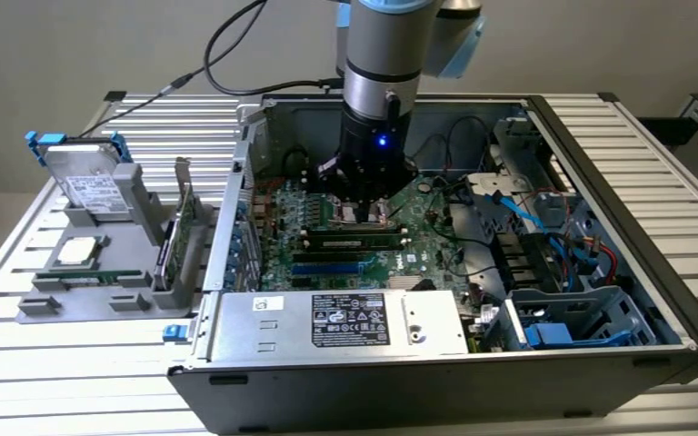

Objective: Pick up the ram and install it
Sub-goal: 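Press down the ram until it locks into place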

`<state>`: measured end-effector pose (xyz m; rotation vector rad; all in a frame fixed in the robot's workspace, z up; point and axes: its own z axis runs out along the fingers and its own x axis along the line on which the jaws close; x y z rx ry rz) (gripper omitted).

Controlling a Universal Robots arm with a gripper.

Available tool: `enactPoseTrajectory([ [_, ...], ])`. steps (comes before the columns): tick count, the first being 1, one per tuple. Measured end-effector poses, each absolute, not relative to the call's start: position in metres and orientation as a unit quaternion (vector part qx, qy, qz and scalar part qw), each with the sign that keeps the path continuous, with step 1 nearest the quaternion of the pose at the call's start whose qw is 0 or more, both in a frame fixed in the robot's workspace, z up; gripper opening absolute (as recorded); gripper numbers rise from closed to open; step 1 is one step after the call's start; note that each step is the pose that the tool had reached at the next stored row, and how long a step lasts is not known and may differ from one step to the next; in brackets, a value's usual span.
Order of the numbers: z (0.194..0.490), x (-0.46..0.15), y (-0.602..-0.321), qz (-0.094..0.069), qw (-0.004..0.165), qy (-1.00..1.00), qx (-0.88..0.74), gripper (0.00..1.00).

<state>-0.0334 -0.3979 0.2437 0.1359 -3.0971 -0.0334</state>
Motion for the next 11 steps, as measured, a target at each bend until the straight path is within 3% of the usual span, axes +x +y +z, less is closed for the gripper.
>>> enactPoseTrajectory([
  [11, 0.2431, -0.0334, -0.3979, -0.012, 0.018, -1.000, -0.008, 0.10],
])
